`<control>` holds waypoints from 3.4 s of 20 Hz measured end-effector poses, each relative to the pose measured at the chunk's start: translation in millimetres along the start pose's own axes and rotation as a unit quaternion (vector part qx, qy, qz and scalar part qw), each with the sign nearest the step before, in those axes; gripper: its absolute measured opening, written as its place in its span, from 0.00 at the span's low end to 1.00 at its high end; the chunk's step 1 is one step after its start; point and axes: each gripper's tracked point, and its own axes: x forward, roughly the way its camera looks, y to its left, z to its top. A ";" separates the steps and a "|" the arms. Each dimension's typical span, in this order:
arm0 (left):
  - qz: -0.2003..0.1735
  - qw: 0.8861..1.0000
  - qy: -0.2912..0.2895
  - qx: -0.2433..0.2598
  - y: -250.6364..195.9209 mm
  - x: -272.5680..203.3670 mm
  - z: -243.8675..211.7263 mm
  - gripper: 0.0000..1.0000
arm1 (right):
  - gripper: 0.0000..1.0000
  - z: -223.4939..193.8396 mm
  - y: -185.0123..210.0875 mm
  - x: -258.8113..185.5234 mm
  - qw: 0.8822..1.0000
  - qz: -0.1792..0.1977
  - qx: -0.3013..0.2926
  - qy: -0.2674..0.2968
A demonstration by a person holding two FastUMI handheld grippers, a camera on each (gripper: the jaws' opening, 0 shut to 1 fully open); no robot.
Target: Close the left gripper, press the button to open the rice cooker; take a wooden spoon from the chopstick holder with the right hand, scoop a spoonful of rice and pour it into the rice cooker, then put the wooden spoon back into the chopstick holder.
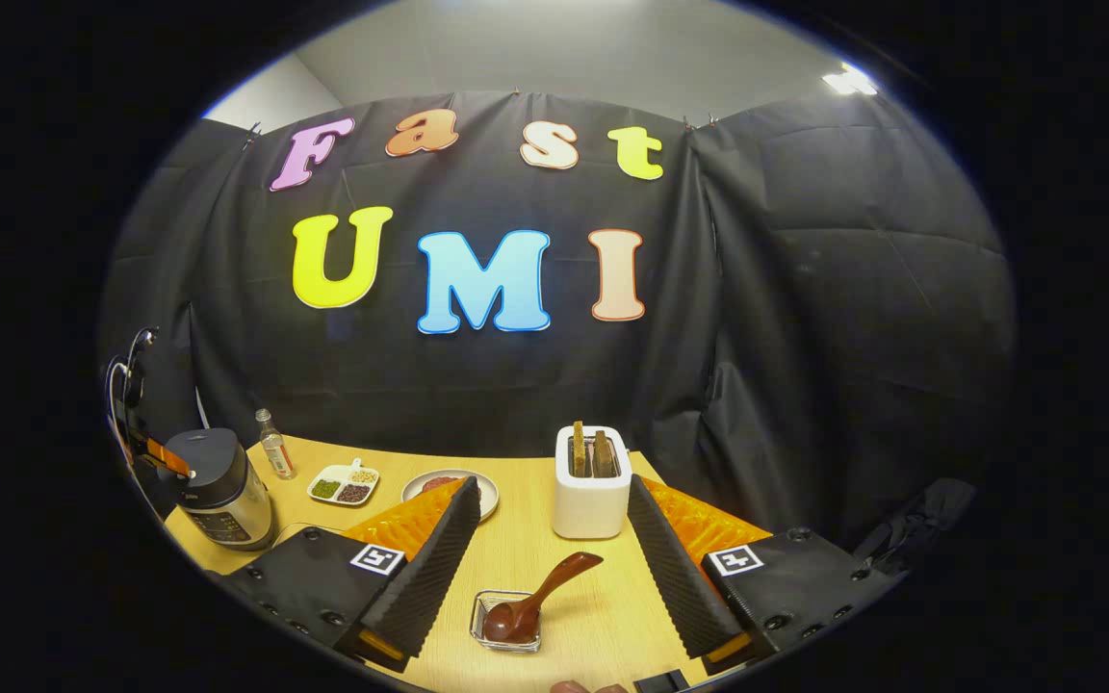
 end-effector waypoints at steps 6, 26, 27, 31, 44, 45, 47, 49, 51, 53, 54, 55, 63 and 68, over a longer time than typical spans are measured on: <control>0.014 0.997 -0.041 0.057 -6.0 -23.8 29.5 0.02 | 0.99 7.1 7.0 -22.6 1.000 -0.015 0.005 -0.017; -0.002 0.911 -0.397 0.112 -49.3 -263.7 156.4 0.02 | 0.97 -21.5 -9.3 -57.4 0.998 -0.044 0.041 0.029; 0.000 0.904 -0.408 0.125 -54.2 -272.4 151.5 0.05 | 0.97 -25.8 -13.5 -53.1 0.998 -0.040 0.044 0.035; 0.018 0.895 -0.419 0.152 -89.5 -292.4 110.4 0.66 | 0.96 -48.1 -23.3 -33.8 0.994 -0.011 0.075 0.075; 0.064 0.931 -0.319 0.166 -162.3 -270.5 -43.4 0.97 | 0.98 -139.1 -19.3 51.0 0.946 0.088 0.208 0.232; 0.074 0.931 -0.315 0.170 -161.6 -271.1 -48.0 0.97 | 0.98 -144.1 -17.6 59.1 0.942 0.093 0.214 0.240; 0.097 0.929 -0.311 0.177 -159.2 -276.9 -56.6 0.98 | 0.98 -157.1 -13.3 68.5 0.933 0.103 0.228 0.260; 0.115 0.931 -0.301 0.173 -157.8 -278.6 -67.4 0.98 | 0.98 -169.2 -10.3 76.9 0.925 0.109 0.237 0.277; 0.125 0.938 -0.284 0.155 -154.7 -276.8 -85.8 0.96 | 0.98 -181.1 -6.3 89.4 0.919 0.109 0.236 0.296; 0.135 0.943 -0.271 0.135 -149.3 -276.9 -102.0 0.97 | 0.98 -187.8 4.1 103.0 0.915 0.117 0.234 0.307; 0.140 0.945 -0.267 0.127 -146.8 -277.0 -109.1 0.97 | 0.89 -186.3 8.3 108.0 0.912 0.121 0.239 0.311; 0.144 0.946 -0.263 0.120 -144.8 -277.6 -114.6 0.98 | 0.93 -188.9 12.4 114.2 0.909 0.125 0.242 0.315; 0.141 0.954 -0.256 0.067 -141.7 -275.1 -131.9 0.96 | 0.23 -188.5 9.1 116.5 0.898 0.109 0.262 0.336; 0.105 0.964 -0.233 0.070 -137.8 -240.2 -125.2 0.97 | 0.19 -151.4 8.0 96.2 0.913 0.110 0.251 0.301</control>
